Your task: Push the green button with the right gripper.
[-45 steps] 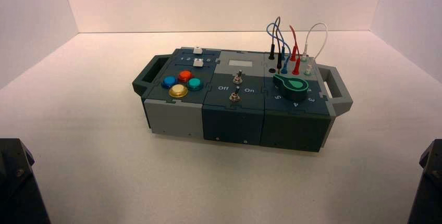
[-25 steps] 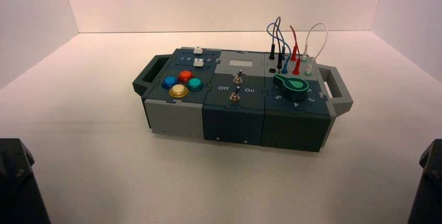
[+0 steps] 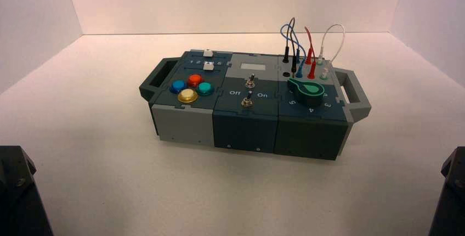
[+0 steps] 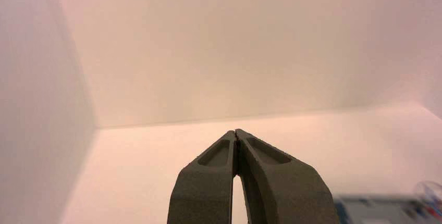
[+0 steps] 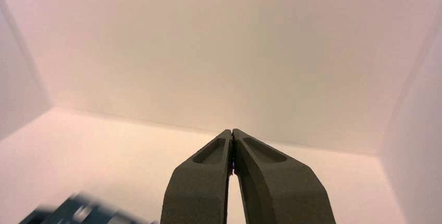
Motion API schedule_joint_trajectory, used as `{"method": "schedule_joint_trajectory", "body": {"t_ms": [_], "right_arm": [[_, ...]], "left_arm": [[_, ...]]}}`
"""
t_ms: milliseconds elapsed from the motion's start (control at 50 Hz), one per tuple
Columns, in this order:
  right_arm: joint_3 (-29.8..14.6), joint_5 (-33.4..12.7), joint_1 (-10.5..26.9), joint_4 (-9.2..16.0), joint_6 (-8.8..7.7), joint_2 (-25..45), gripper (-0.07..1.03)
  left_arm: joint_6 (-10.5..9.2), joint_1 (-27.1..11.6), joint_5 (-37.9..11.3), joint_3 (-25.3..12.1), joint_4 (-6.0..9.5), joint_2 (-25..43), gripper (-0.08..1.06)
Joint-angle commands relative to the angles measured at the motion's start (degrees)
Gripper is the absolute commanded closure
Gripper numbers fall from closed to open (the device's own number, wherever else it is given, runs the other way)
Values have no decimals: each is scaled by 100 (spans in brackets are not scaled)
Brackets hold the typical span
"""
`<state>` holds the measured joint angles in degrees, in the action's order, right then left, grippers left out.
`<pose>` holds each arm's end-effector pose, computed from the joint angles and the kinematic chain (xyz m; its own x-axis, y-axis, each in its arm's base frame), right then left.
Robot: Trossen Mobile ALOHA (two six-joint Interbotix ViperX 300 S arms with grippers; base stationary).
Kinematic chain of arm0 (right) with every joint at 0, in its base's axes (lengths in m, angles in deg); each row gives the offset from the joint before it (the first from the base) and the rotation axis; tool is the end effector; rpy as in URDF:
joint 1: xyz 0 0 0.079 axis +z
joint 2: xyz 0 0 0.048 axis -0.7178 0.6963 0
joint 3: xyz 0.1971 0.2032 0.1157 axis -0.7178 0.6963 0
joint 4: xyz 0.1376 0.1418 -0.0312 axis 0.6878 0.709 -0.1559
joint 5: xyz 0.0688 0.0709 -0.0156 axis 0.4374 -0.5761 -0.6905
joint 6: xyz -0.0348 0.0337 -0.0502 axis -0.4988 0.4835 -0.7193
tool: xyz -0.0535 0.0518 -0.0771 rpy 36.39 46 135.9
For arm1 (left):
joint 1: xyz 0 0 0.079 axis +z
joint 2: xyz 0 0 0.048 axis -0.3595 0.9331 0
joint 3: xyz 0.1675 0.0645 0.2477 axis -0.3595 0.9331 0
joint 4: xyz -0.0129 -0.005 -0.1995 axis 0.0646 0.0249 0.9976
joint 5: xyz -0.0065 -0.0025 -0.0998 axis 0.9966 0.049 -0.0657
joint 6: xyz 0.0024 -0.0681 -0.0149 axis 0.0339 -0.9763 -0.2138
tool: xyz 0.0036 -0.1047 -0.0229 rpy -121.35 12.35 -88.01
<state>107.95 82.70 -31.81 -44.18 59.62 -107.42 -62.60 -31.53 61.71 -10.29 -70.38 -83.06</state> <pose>0.2666 0.0668 0.2810 0.9541 0.2391 -0.1802 -0.2434 0.9699 -0.0016 0.2422 -0.0459 0.2851 0.9474 -0.1812 -0.2636 0.1808 0.9832 -0.0261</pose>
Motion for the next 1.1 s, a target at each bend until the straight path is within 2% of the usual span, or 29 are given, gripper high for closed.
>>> {"method": "schedule_joint_trajectory", "body": {"t_ms": [20,280,520,600,660,760,900,980,1100], "right_arm": [[-562,-642,272,9,9,290,98],[-1072,-1758,940,44,9,1134,98],[-1178,-2127,1274,290,9,1714,98],[-1230,-2373,1433,510,9,2065,98],[-1248,-2417,1477,545,0,2162,98],[-1345,-2487,1758,563,0,2487,98],[-1424,-2487,2145,571,9,2804,98],[-1503,-2496,2303,571,9,2962,98],[-1591,-2505,2496,580,9,3094,98]], "left_arm": [[18,-536,-650,-457,35,334,101],[18,-1380,-1723,-800,334,1020,101],[18,-1521,-2232,-844,527,1380,101],[18,-1529,-2426,-782,773,1494,101],[18,-1529,-2435,-756,835,1512,101],[18,-1547,-2470,-677,958,1503,101],[26,-1644,-2558,-519,1239,1450,101],[35,-1705,-2619,-492,1310,1450,101],[35,-1767,-2786,-483,1318,1450,101]]}}
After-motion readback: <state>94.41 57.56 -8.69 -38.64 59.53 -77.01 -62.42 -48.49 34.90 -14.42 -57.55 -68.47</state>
